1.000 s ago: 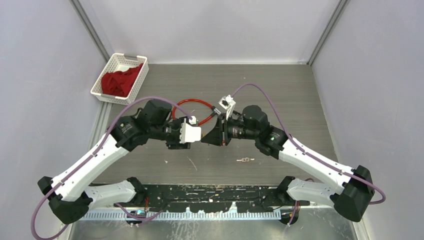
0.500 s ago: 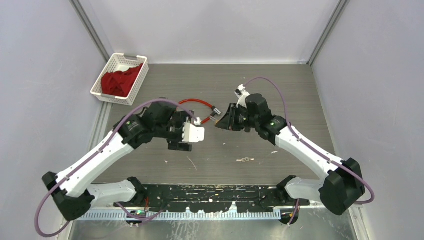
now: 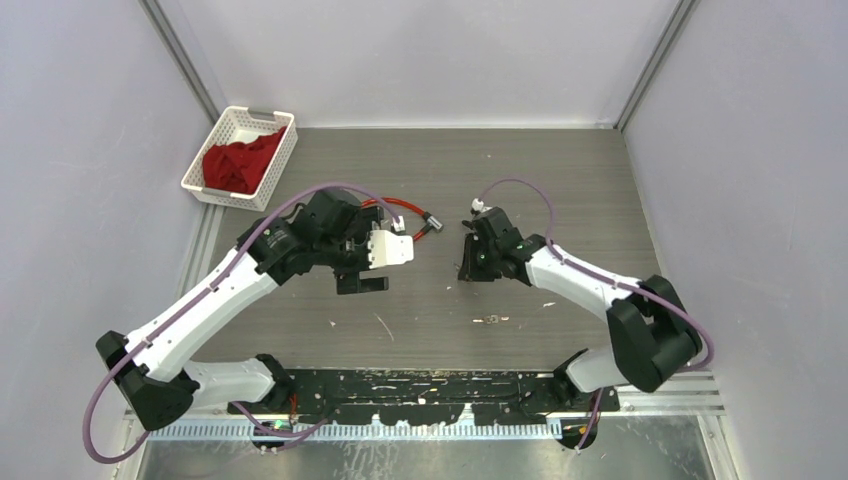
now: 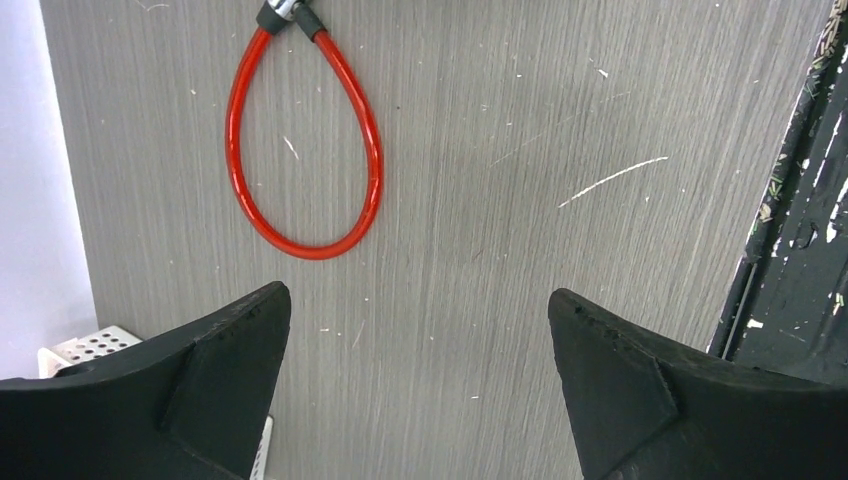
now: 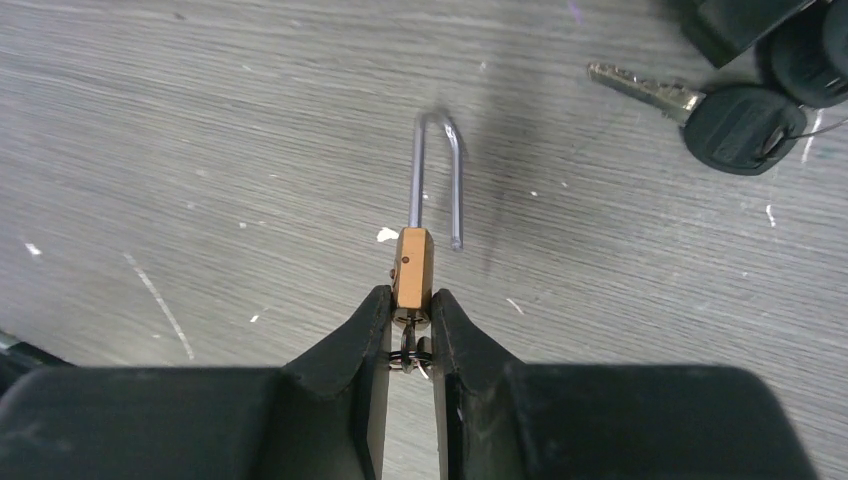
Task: Unlock with the key
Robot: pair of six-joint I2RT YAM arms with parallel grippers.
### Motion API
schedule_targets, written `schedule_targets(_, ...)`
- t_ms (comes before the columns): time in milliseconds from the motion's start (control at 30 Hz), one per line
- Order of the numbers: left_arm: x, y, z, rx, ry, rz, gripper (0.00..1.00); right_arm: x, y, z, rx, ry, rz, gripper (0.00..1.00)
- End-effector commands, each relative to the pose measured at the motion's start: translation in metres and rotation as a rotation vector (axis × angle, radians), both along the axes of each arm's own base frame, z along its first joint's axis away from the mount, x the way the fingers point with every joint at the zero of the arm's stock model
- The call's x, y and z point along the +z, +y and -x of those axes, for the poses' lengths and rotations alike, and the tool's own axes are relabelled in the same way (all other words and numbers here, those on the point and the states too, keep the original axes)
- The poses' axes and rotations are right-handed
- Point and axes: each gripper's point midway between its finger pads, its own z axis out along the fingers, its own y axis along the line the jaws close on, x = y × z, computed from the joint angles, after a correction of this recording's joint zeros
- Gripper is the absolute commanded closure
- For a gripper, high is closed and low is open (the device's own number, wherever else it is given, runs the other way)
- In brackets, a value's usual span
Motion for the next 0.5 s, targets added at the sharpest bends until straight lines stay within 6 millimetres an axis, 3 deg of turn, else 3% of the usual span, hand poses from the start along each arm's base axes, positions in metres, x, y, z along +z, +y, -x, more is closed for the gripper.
schedule_targets(0,0.012,0.006,-0.006,0.048,-0.035,0.036,0.01,-0.011,0.007,-0.013,0.0,-0.032,-0.017,0.99)
schedule_targets(167,0.012,0.01,-0.007,0.072,-0.022,0.038,0.0,-0.028,0.011,-0.005,-0.01,0.026,-0.085,0.99)
schedule_targets(400,0.012,0.009,-0.004,0.071,-0.001,0.054,0.01,-0.03,0.005,-0.006,-0.049,0.067,-0.149,0.99)
schedule_targets(467,0.014,0.007,-0.004,0.069,0.001,0.064,0.01,-0.031,-0.001,-0.006,-0.058,0.083,-0.129,0.72)
